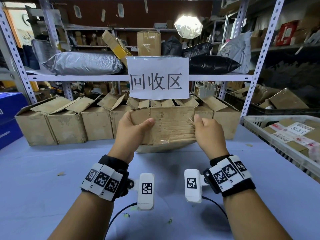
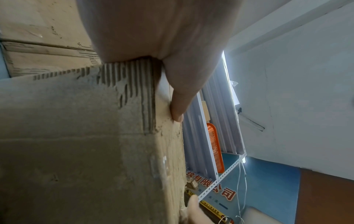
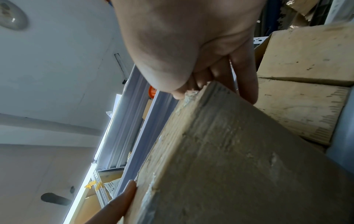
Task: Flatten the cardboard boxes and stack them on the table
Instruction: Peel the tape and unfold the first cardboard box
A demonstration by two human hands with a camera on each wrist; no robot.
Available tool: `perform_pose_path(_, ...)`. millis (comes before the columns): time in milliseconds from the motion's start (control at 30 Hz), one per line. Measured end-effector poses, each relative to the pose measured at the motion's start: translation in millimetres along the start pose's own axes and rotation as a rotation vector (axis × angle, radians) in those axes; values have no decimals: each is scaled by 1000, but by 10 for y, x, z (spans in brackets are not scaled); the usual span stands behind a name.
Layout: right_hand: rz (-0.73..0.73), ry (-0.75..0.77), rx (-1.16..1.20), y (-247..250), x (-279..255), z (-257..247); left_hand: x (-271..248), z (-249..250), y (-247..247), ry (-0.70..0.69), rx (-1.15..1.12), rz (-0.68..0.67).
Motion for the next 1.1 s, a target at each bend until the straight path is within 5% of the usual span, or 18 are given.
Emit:
perform_pose_path(200,8,88,8,21,-64,-71,-14,1,22,-4,39,-12)
perform_pose_path(400,-171,86,152,-78,-26,36,-3,34,136,-5,108,1)
perform_pose_path(533,-235,8,242,-93,-9,79,7,59,185,-4,135,10)
perform_pose_path(667,-216,-162,569,-57,-44,105,8,51,227,30,124,23)
perform_pose_path(1100,-271,-182,852,155,-33,-29,212,36,243,65,194,29)
Point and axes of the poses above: each hand's wrist, its own x-axis towards the middle knuckle, its own y-axis out of the back of the hand, z = x × y, the point moved 7 cm from there along x, towards the middle knuckle, and after that the axes turned 5 degrees about -y, right-handed, at the moved point
